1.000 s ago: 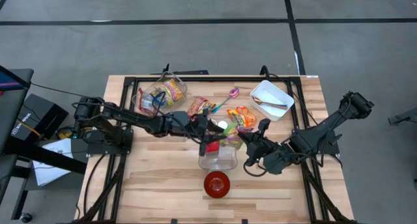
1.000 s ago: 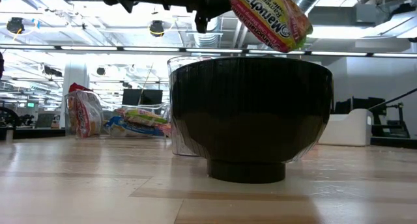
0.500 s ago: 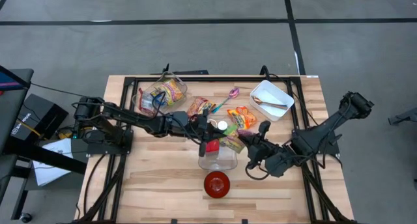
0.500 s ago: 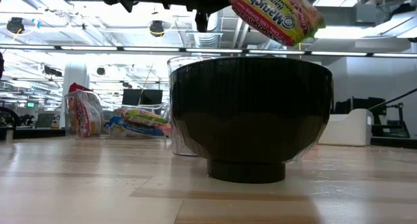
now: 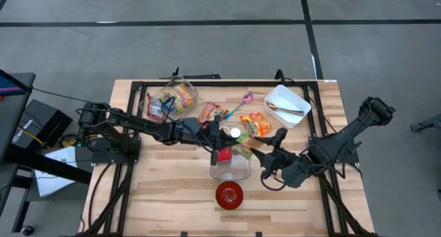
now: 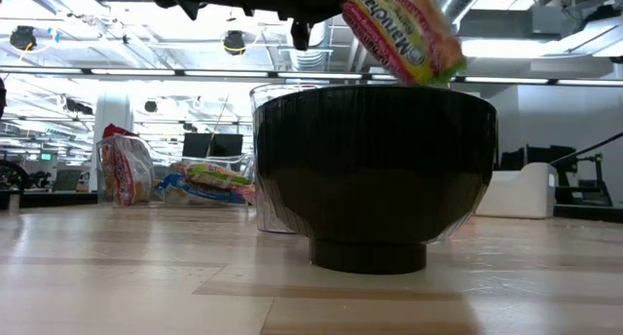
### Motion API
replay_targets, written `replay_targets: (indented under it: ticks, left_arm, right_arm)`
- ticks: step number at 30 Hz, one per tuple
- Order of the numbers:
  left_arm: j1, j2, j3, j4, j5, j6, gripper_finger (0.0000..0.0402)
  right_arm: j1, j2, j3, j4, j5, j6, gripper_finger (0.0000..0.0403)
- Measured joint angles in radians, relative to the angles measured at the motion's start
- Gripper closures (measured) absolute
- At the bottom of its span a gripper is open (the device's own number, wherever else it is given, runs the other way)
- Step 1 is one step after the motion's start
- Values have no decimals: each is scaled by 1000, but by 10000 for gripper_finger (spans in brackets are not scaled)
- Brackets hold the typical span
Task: Pick & Place Food Item
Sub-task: Put the green noodle pack into the top transparent bin
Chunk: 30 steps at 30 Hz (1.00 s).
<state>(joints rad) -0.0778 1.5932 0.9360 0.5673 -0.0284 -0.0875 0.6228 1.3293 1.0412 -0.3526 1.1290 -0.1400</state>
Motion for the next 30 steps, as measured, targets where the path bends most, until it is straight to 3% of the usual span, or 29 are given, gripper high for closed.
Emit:
replay_targets:
  ticks: [3, 7, 12, 17, 21, 30]
  left_arm:
    - [9, 0, 0, -12, -2, 0, 401]
    - [19, 0, 0, -13, -2, 0, 401]
    - [20, -1, 0, -13, -36, 17, 401]
    - [19, -23, 0, -26, -143, 38, 401]
    - [-3, -74, 0, -91, -318, 93, 401]
    - [-126, -219, -37, -192, -894, 221, 401]
  right_arm:
    - [0, 0, 0, -2, 3, 1, 152]
    - [0, 0, 0, -2, 24, 1, 114]
    - [15, -5, 0, -2, 53, 1, 104]
    - [50, -19, -1, -7, 110, -1, 104]
    - [83, -40, 0, -7, 135, 1, 104]
    - [110, -55, 0, -6, 137, 14, 104]
